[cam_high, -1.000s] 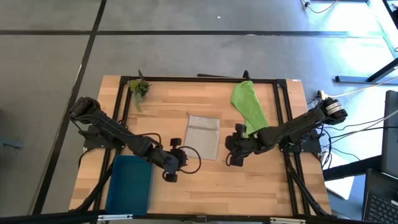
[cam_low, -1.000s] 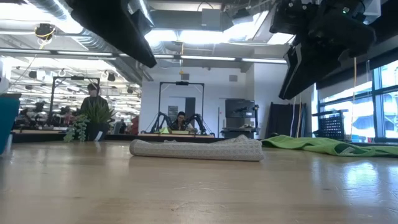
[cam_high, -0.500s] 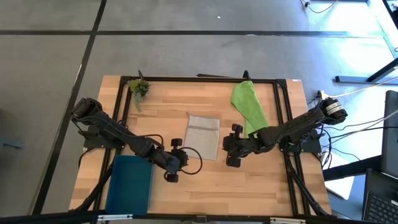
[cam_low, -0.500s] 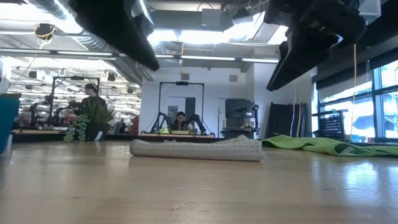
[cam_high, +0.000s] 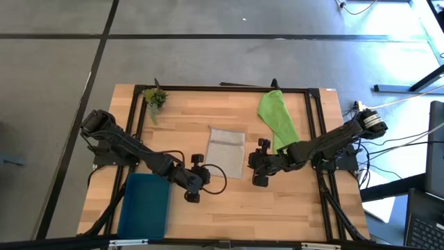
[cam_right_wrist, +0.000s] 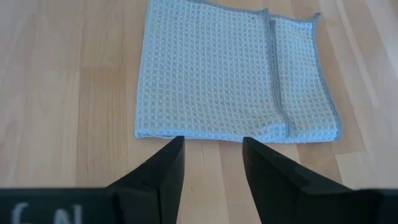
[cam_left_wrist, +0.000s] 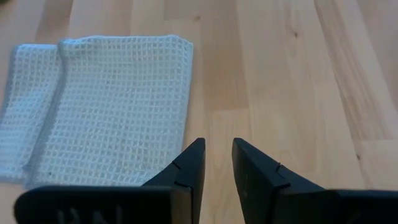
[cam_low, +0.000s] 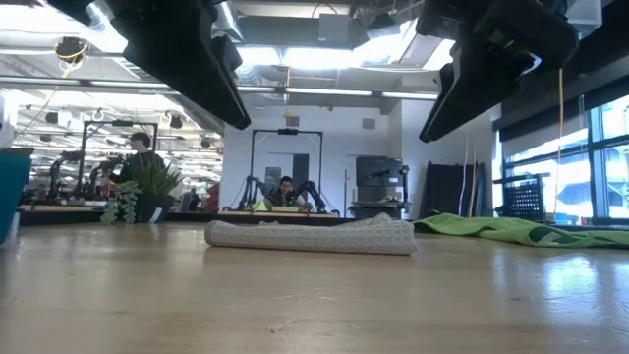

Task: Roll microfiber towels into tight, uniform cylinder then place into a basket
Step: Roll the gray towel

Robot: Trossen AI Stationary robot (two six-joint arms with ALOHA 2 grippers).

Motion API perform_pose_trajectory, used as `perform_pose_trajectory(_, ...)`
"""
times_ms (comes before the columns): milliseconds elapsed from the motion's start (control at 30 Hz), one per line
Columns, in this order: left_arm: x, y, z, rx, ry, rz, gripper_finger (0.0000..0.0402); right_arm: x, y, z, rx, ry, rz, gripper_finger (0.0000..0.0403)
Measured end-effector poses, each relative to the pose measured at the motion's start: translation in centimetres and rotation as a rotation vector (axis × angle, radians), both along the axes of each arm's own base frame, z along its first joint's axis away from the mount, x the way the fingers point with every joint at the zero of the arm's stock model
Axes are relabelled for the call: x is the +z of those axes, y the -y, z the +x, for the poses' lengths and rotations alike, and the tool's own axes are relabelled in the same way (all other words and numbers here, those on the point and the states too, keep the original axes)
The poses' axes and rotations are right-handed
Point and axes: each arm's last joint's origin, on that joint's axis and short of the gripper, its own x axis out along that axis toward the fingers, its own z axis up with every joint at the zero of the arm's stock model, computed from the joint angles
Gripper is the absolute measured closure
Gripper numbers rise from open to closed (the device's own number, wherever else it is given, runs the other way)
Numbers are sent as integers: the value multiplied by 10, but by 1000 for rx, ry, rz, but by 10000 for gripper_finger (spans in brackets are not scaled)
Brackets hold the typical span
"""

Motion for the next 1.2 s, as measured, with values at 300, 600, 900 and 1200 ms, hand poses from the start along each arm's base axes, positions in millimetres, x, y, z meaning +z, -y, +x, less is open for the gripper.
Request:
perform_pose_trajectory(300,1,-4,2,53,19,8,295,2,-1,3,41,27,-20,240)
perform_pose_trajectory(600,-11,-7,-16,-4,-190,88,294,5,-6,8,149,63,52,240)
perform_pose_trajectory(900,-12,-1,-22,-108,-225,164,294,-15,-19,19,367,46,-23,240)
perform_pose_trajectory(1200,-27,-2,-13,-77,-238,222,297,-63,-26,39,431,-15,-166,240)
